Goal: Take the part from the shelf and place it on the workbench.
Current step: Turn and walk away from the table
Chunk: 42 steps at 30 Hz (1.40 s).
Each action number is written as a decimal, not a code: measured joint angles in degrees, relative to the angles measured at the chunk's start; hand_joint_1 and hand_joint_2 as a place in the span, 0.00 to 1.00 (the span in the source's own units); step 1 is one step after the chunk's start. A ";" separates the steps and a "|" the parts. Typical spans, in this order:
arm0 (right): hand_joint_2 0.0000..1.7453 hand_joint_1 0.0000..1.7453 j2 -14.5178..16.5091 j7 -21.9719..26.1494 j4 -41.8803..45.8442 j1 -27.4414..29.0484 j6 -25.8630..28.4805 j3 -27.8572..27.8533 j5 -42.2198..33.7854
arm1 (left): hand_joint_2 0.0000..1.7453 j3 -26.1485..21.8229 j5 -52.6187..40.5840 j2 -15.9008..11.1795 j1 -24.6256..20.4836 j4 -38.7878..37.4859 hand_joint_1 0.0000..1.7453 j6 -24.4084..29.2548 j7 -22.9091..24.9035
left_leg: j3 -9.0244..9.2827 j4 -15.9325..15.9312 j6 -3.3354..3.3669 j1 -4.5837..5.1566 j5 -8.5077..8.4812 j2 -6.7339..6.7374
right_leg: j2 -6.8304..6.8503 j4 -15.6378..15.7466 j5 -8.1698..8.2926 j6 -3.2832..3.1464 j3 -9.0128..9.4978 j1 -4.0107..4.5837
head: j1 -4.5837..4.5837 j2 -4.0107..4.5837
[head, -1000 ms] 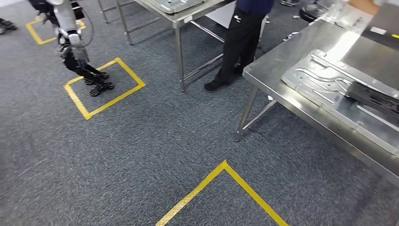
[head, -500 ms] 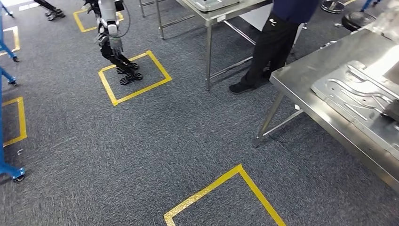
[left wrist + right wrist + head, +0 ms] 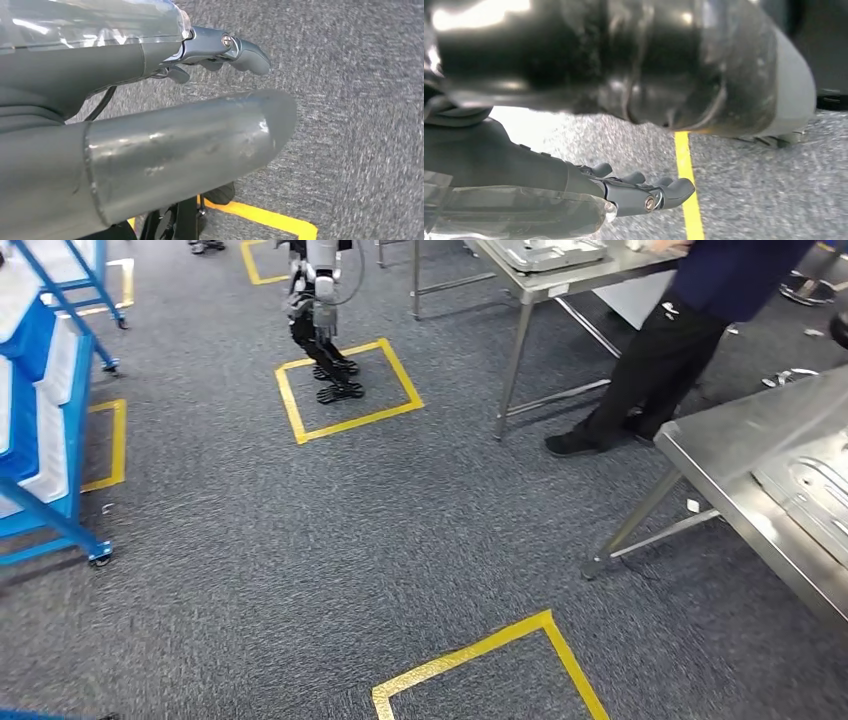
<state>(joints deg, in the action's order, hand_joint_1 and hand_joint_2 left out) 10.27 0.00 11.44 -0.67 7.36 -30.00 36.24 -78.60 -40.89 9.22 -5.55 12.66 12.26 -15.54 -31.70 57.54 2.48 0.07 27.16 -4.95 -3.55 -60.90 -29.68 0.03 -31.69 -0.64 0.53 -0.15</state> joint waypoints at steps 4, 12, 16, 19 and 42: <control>0.00 0.00 -0.05 -0.05 -0.01 -0.06 -0.04 0.02 0.02 | 0.00 -0.02 0.05 0.13 0.08 0.00 0.00 0.01 0.02 | -0.94 0.14 -1.42 -0.51 -0.24 -1.99 | -0.26 3.07 0.69 -0.76 1.07 0.25 | -0.01 0.00; 0.00 0.00 0.05 0.00 -0.08 0.29 -0.21 0.02 0.02 | 0.00 -0.30 0.14 0.13 0.04 0.00 0.00 0.16 0.01 | -7.60 14.40 -3.27 -1.07 5.81 4.81 | 6.28 3.92 0.55 -1.75 1.92 0.11 | -0.05 0.00; 0.00 0.00 0.05 0.00 -0.10 0.25 -0.21 0.02 0.02 | 0.00 -0.33 0.15 0.04 -0.03 0.02 0.00 0.18 -0.01 | -0.34 0.92 -2.74 -0.83 0.58 7.79 | 8.42 3.55 -0.24 -0.75 2.48 0.30 | -0.05 0.00; 0.00 0.00 0.05 0.00 -0.12 0.02 -0.21 0.02 0.03 | 0.00 -0.36 0.15 -0.01 0.11 0.02 0.00 0.18 -0.02 | -0.03 -0.04 -1.75 -0.53 0.39 6.89 | 9.38 3.59 -0.51 0.15 2.88 0.41 | -0.04 0.00; 0.00 0.00 0.07 0.17 -0.19 0.40 -0.90 0.02 0.26 | 0.00 -0.73 0.90 -0.08 -0.10 0.02 0.00 0.68 0.09 | -7.22 13.60 -3.15 -0.81 6.84 4.16 | 4.65 3.44 0.53 -2.12 1.54 0.28 | -0.04 0.00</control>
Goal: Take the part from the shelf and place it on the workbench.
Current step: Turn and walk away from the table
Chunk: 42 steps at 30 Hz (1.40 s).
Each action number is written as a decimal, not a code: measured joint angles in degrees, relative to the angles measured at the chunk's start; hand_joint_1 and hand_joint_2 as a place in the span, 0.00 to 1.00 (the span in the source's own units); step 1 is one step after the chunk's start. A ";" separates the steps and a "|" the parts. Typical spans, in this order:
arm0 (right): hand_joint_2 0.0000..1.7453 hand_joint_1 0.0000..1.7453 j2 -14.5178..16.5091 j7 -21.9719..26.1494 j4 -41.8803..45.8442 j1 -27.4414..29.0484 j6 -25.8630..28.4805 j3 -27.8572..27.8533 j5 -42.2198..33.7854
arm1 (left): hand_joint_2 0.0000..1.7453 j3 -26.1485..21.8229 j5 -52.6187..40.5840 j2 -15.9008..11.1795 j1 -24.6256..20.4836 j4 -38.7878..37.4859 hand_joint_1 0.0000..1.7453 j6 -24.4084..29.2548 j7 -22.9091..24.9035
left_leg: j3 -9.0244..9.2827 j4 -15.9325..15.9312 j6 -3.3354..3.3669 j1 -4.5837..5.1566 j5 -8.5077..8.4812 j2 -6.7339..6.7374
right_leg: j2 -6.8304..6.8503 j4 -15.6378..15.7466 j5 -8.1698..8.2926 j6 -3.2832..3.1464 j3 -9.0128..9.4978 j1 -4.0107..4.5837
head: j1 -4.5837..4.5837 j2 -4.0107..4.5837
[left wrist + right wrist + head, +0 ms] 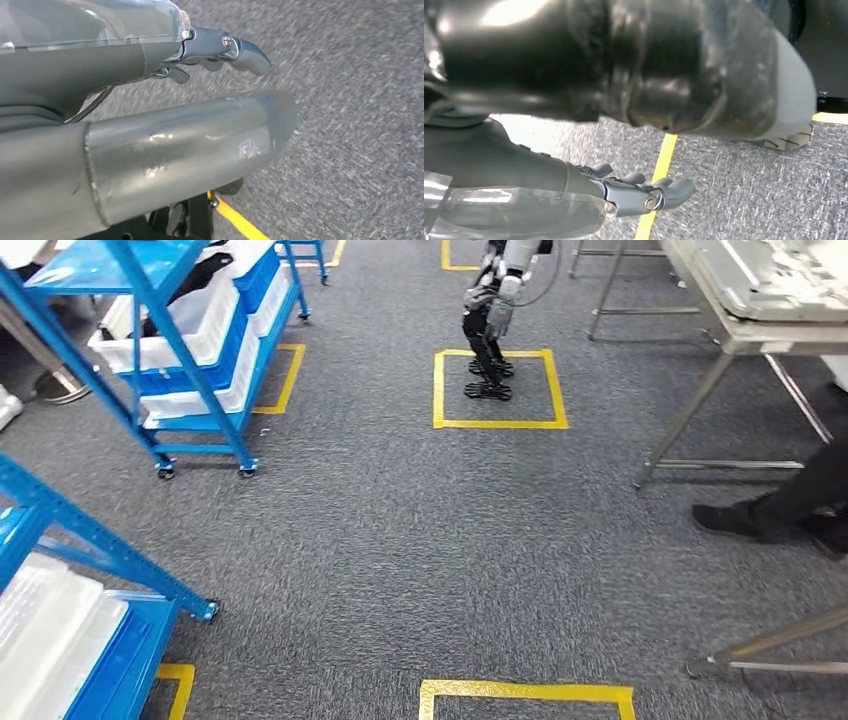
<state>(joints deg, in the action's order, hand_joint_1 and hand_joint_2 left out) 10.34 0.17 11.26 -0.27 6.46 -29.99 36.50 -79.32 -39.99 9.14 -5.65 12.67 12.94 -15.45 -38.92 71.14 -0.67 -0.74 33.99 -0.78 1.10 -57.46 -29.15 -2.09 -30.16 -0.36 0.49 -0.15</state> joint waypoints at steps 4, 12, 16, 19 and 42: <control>0.00 0.00 0.02 -0.02 0.00 0.00 -0.01 0.00 0.00 | 0.00 -0.10 0.03 -0.03 0.19 0.01 0.00 0.09 0.02 | 2.79 -4.38 -0.16 -0.21 -3.59 1.60 | 2.70 -0.07 -0.40 0.23 0.31 0.15 | -0.01 0.00; 0.00 0.00 0.09 0.01 0.00 -0.25 -0.20 0.00 0.06 | 0.00 -0.20 0.35 -0.05 0.19 0.01 0.00 0.32 0.08 | 7.85 -14.50 2.28 0.30 -6.81 2.35 | 3.18 -2.60 -3.15 2.37 0.50 0.28 | 0.03 0.00; 0.00 0.00 0.07 -0.01 0.00 -0.10 -0.27 0.00 0.30 | 0.00 -0.23 0.54 -0.05 0.04 0.01 0.00 0.43 0.14 | 7.69 -14.50 2.91 0.32 -7.07 -0.04 | -0.74 -15.86 -8.92 2.69 -6.20 0.02 | 0.06 0.00; 0.00 0.00 0.07 -0.04 0.00 -0.08 -0.30 0.00 0.40 | 0.00 -0.30 0.68 -0.05 0.07 0.01 0.00 0.50 0.16 | 7.81 -14.11 2.73 0.32 -6.91 -2.36 | -1.45 -10.98 -3.91 2.65 -4.75 -0.14 | 0.06 0.00; 0.00 0.00 0.19 -0.05 0.00 -0.29 -0.58 -0.02 0.90 | 0.00 -0.72 0.98 -0.05 0.20 0.01 0.00 0.60 0.51 | 7.91 -14.16 2.02 0.37 -6.60 2.01 | 3.60 -2.28 -2.21 2.03 -0.10 0.39 | 0.03 0.00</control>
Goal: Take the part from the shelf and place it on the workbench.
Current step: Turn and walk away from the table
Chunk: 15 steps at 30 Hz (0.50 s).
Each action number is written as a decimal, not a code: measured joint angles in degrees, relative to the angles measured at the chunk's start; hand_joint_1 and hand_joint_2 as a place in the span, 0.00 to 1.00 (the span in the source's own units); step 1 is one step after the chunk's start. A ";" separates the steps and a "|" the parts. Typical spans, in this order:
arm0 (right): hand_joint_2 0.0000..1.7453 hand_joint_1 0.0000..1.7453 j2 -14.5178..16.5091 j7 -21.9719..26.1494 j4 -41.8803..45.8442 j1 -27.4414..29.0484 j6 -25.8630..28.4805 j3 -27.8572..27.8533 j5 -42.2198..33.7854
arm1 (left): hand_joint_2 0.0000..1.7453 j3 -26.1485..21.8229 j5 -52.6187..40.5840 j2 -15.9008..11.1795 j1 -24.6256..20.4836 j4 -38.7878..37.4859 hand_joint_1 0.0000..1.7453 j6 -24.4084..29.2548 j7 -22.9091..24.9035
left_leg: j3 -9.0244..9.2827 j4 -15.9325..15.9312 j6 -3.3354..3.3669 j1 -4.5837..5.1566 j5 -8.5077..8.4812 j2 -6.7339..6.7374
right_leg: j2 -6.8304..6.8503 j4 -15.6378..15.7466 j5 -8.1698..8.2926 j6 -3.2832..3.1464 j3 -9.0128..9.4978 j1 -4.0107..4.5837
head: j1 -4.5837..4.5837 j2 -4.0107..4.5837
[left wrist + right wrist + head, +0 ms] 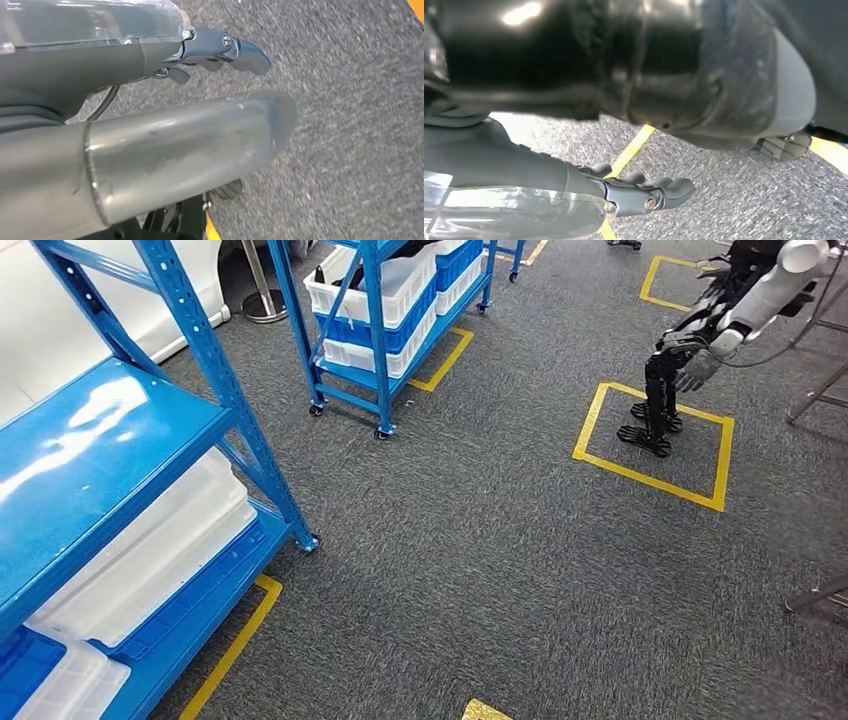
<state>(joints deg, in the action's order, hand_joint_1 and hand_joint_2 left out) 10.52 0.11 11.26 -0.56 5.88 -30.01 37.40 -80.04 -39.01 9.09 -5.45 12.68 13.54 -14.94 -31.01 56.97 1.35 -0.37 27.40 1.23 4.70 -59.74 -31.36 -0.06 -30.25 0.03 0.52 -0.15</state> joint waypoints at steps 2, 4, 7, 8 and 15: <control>0.00 0.00 -0.06 0.00 0.00 0.02 -0.04 0.00 0.01 | 0.00 0.00 0.01 -0.01 -0.13 0.00 0.00 -0.10 -0.02 | 0.07 -0.30 0.57 -0.18 -0.32 -0.88 | -2.98 -5.75 -3.37 0.33 -2.60 -0.25 | 0.02 0.00; 0.00 0.00 -0.10 -0.02 0.00 0.10 -0.05 0.00 0.02 | 0.00 0.00 0.02 -0.02 -0.24 0.00 0.00 -0.15 -0.02 | -0.07 -0.25 0.77 -0.15 -0.41 -2.01 | -4.27 -13.27 -6.27 0.49 -6.55 -0.33 | 0.02 0.00; 0.00 0.00 -0.13 -0.03 0.00 0.16 -0.05 0.00 0.04 | 0.00 -0.01 0.02 0.01 -0.18 0.00 0.00 -0.19 -0.01 | 0.14 -0.11 0.68 -0.13 -0.34 -4.24 | -4.79 -11.74 -2.57 0.38 -6.80 -0.35 | 0.01 0.00; 0.00 0.00 -0.14 -0.03 0.00 0.16 -0.05 0.00 0.04 | 0.00 -0.01 0.02 0.05 -0.18 0.00 0.00 -0.21 -0.01 | 0.22 -0.03 0.58 -0.15 -0.26 -4.98 | -5.57 -7.54 -0.01 0.18 -5.13 -0.36 | 0.02 0.00; 0.00 0.00 -0.16 -0.07 0.00 -0.03 0.07 0.00 0.04 | 0.00 -0.02 0.02 0.21 -0.04 0.00 0.00 -0.26 -0.01 | -0.84 1.15 -1.37 -0.19 0.69 -6.82 | -6.57 1.78 3.50 -1.36 -1.38 -0.45 | -0.01 0.00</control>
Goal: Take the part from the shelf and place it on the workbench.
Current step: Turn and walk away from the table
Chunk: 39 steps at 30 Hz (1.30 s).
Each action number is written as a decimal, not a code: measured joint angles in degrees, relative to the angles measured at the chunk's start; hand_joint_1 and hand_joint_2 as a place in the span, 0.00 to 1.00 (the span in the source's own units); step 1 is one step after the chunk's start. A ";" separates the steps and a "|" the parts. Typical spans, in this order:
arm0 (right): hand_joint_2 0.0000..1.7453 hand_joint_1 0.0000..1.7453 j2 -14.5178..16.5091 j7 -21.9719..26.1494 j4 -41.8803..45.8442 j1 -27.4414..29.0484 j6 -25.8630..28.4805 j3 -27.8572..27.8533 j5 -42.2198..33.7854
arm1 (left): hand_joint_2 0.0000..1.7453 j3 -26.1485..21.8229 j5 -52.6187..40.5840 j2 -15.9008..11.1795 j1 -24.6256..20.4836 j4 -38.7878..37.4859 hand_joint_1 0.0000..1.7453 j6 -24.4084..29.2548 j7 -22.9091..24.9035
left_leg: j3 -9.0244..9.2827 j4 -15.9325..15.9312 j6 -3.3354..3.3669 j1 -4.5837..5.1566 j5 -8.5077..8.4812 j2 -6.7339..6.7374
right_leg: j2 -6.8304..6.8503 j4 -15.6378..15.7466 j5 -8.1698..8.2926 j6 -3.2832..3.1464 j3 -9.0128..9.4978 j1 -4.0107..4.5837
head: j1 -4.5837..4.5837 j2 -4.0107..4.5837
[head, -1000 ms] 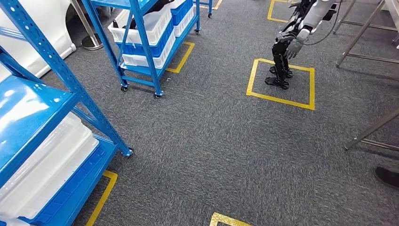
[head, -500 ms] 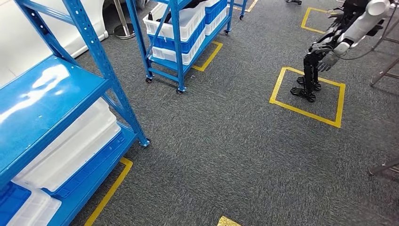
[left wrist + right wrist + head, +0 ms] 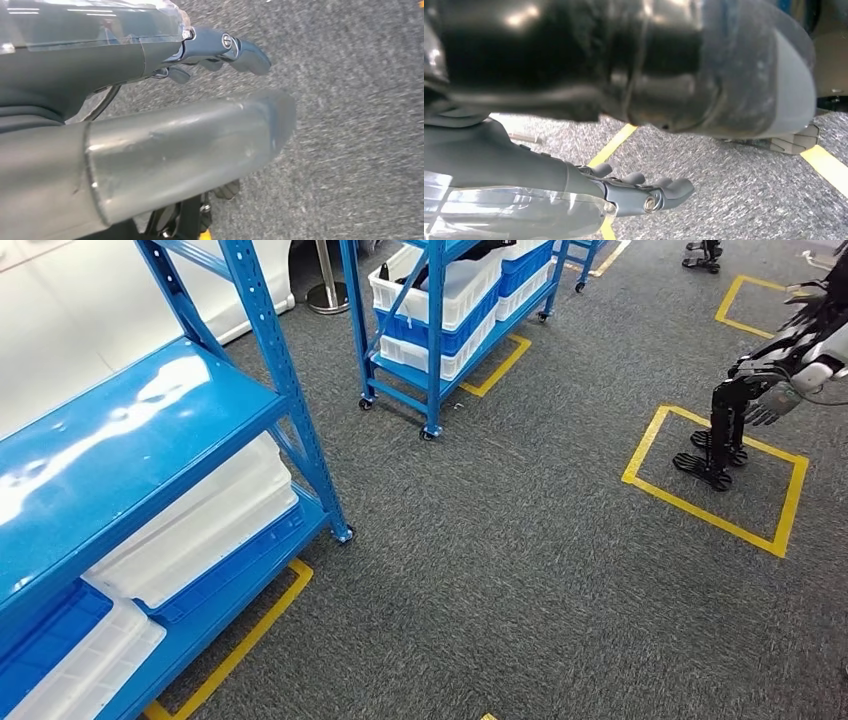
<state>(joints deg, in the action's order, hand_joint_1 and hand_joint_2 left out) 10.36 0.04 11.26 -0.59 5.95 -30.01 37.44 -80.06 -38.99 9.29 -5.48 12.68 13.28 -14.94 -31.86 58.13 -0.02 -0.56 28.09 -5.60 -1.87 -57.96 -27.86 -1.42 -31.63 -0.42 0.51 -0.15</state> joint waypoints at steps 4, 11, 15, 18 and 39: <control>0.00 0.00 0.07 0.02 0.00 0.22 -0.11 0.00 0.01 | 0.00 0.00 -0.01 0.02 -0.23 0.00 0.00 -0.02 0.02 | -6.24 12.95 -0.87 -0.18 6.70 4.69 | 3.14 0.59 0.00 -0.87 0.31 -0.12 | -0.05 0.00; 0.00 0.00 0.07 -0.04 0.00 0.23 -0.32 0.00 0.08 | 0.00 -0.02 0.02 0.02 -0.19 0.00 0.00 0.03 0.09 | 0.39 -0.23 -0.79 -0.28 -0.71 9.30 | 7.17 -0.03 -1.16 0.68 1.12 0.13 | -0.04 0.00; 0.00 0.00 0.05 -0.04 0.00 -0.03 -0.45 -0.01 0.20 | 0.00 -0.08 0.04 0.04 -0.04 0.00 0.00 0.22 0.12 | 0.46 -0.97 0.79 -0.17 -0.89 7.48 | 7.08 -0.75 -2.18 1.88 1.51 -0.10 | -0.01 0.00; 0.00 0.00 0.00 -0.08 0.00 0.00 -0.42 0.00 0.41 | 0.00 -0.10 0.05 0.06 -0.21 0.00 0.00 0.36 0.21 | 0.57 -1.19 1.75 -0.24 -1.26 5.89 | 2.94 -8.99 -7.11 2.31 -2.27 -0.33 | -0.01 0.00; 0.00 0.00 0.04 -0.57 -0.02 0.23 -0.82 -0.07 0.94 | 0.00 -0.39 0.74 0.15 -0.23 0.03 0.00 0.94 0.49 | -2.87 6.89 -1.28 -0.42 1.84 6.76 | 6.08 0.22 -0.34 -0.32 0.63 -0.20 | -0.09 0.00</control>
<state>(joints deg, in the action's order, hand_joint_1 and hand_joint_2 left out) 10.40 -0.52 11.24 -0.36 5.13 -30.08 38.38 -80.45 -38.25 9.44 -5.71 12.70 14.22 -14.46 -34.73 65.02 -1.30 -0.98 29.93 1.17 4.21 -57.74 -28.20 -1.73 -31.00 -0.62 0.42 -0.15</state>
